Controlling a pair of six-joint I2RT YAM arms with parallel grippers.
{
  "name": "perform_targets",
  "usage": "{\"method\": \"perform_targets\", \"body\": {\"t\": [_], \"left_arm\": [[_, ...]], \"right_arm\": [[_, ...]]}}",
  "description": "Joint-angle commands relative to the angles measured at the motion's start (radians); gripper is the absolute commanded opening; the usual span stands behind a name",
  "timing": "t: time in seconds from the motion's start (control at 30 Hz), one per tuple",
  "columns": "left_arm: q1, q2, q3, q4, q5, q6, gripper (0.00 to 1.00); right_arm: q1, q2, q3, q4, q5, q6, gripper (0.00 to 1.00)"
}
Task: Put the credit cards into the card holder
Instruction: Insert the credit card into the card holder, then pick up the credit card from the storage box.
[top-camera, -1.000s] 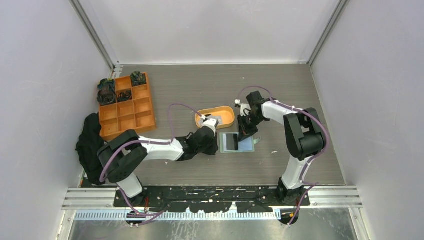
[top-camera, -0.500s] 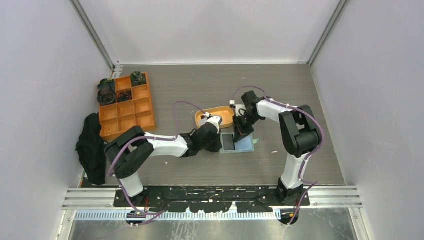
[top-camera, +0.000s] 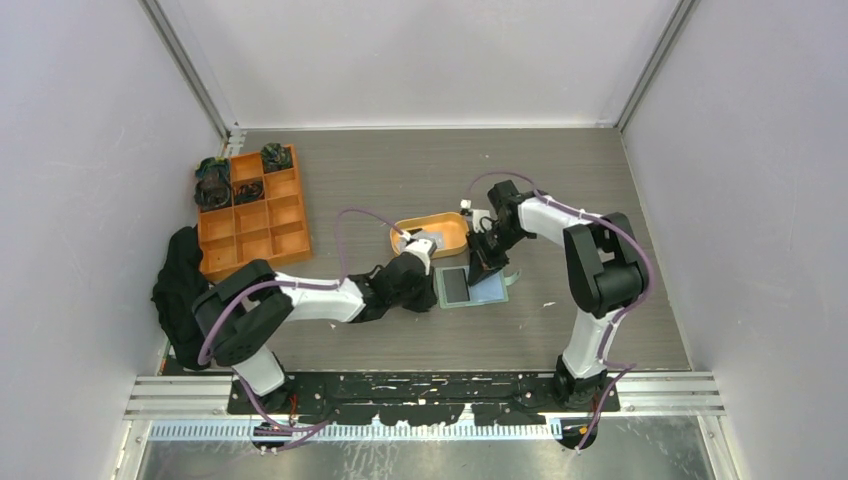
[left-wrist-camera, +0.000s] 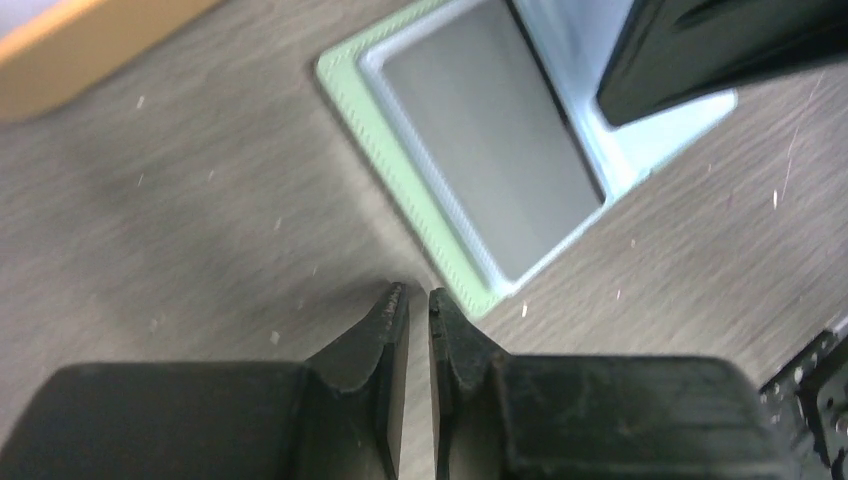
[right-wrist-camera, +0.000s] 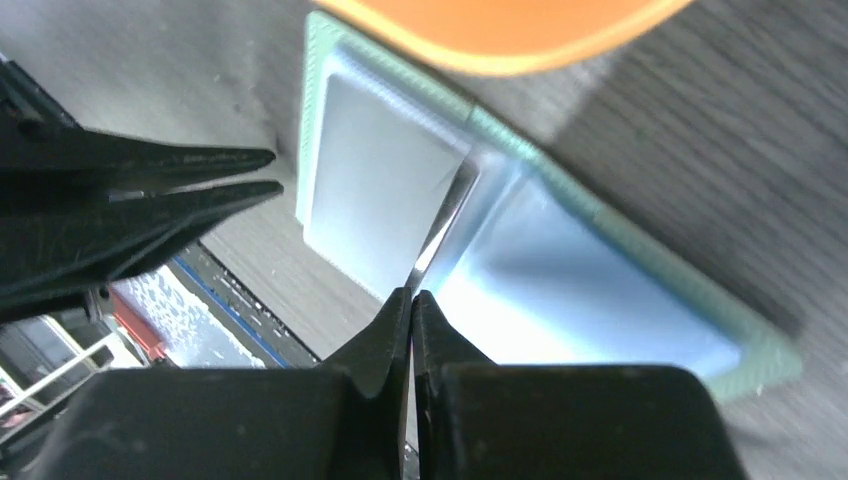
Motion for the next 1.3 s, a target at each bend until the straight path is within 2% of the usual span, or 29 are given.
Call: {"method": "perform_targets", "body": {"t": [0.0,0.13,0.23,0.27,0.3,0.4,0.43,0.53,0.63,0.77,0.87,1.07,1.17,1.27], "left_arm": [[-0.003,-0.161,-0.083,0.044,-0.008,0.022,0.15],[-0.002,-0.325,-0.155,0.045,-0.03,0.087,0.18],[0.0,-0.467,-0.207,0.042,-0.083,0.142,0.23],[0.004,-0.507,-0.225,0.038,-0.108,0.156,0.28],[0.009,-0.541,-0.238,0.033,-0.139,0.169,0.36],[0.034,-0.617,-0.266,0.042,-0.185,0.21,0.57],[0.048,-0.633,-0.271,0.047,-0.179,0.212,0.63],[0.105,-0.651,-0.274,0.05,-0.127,0.19,0.7],[0.165,-0.645,-0.265,0.037,-0.052,0.155,0.71],[0.242,-0.635,-0.273,0.04,0.015,0.082,0.7],[0.309,-0.598,-0.301,0.106,0.107,-0.012,0.69],[0.417,-0.441,-0.314,0.289,0.266,-0.147,0.64],[0.461,-0.376,-0.292,0.321,0.334,-0.181,0.61],[0.487,-0.329,-0.28,0.337,0.36,-0.194,0.6]], "right_arm": [[-0.02,-0.189,0.036,-0.06,-0.011,-0.107,0.09],[-0.024,-0.354,0.021,-0.036,0.038,-0.162,0.13],[-0.024,-0.486,0.007,0.044,0.113,-0.19,0.18],[-0.024,-0.517,0.002,0.083,0.147,-0.198,0.24],[-0.024,-0.545,0.006,0.109,0.179,-0.213,0.35],[-0.025,-0.566,0.033,0.168,0.218,-0.243,0.73],[-0.028,-0.552,0.051,0.174,0.193,-0.242,0.82],[-0.028,-0.443,0.179,0.104,0.044,-0.208,0.98],[-0.027,-0.337,0.241,0.092,-0.065,-0.156,0.99],[-0.022,-0.261,0.214,0.258,-0.15,-0.041,1.0],[0.008,-0.189,0.207,0.378,-0.213,0.056,0.99],[0.109,-0.047,0.255,0.414,-0.124,0.081,0.99],[0.137,0.036,0.3,0.405,-0.068,0.115,0.93],[0.154,0.102,0.348,0.364,-0.015,0.124,0.83]]}}
